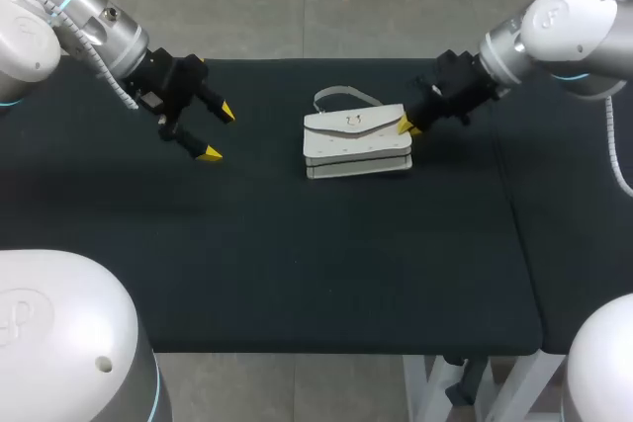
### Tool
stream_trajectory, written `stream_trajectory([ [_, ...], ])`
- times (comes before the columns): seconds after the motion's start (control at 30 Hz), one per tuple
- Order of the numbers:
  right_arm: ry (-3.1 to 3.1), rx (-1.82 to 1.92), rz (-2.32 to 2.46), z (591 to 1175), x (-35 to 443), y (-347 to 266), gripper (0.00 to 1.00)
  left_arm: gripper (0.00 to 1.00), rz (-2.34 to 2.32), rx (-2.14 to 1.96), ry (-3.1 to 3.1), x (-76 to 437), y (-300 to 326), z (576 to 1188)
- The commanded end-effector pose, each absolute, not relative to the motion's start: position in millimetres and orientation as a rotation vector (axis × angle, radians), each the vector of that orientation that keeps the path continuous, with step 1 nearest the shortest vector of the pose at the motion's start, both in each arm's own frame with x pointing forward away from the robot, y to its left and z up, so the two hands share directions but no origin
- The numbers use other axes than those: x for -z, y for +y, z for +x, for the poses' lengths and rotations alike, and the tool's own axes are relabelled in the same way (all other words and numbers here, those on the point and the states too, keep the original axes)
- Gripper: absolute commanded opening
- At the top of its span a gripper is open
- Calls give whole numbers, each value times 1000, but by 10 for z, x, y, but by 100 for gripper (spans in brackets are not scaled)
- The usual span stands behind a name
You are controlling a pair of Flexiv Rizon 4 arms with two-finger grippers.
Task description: Pick up the bag, open it, inspect its contents, close it, and place it on the opposite side
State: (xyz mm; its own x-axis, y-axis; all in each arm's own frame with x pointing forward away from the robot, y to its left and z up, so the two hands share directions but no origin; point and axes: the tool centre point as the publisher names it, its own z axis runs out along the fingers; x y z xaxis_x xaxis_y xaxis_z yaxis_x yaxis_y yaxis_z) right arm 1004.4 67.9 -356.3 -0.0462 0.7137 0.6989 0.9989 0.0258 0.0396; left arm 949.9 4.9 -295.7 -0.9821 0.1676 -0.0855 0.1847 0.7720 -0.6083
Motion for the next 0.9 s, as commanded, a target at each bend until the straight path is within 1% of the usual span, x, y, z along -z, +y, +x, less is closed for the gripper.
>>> stream_trajectory([
  [0.03, -1821, 808, -1807, 9901, 3559, 880, 0, 100, 293, 1015, 2930, 2967, 50, 9504],
  [0.43, -1779, 830, -1831, 9554, 3608, 1238, 0, 100, 293, 1015, 2930, 2967, 50, 9504],
  [0.9, -1718, 849, -1839, 9360, 3632, 1462, 0, 100, 293, 1015, 2930, 2967, 50, 9504],
])
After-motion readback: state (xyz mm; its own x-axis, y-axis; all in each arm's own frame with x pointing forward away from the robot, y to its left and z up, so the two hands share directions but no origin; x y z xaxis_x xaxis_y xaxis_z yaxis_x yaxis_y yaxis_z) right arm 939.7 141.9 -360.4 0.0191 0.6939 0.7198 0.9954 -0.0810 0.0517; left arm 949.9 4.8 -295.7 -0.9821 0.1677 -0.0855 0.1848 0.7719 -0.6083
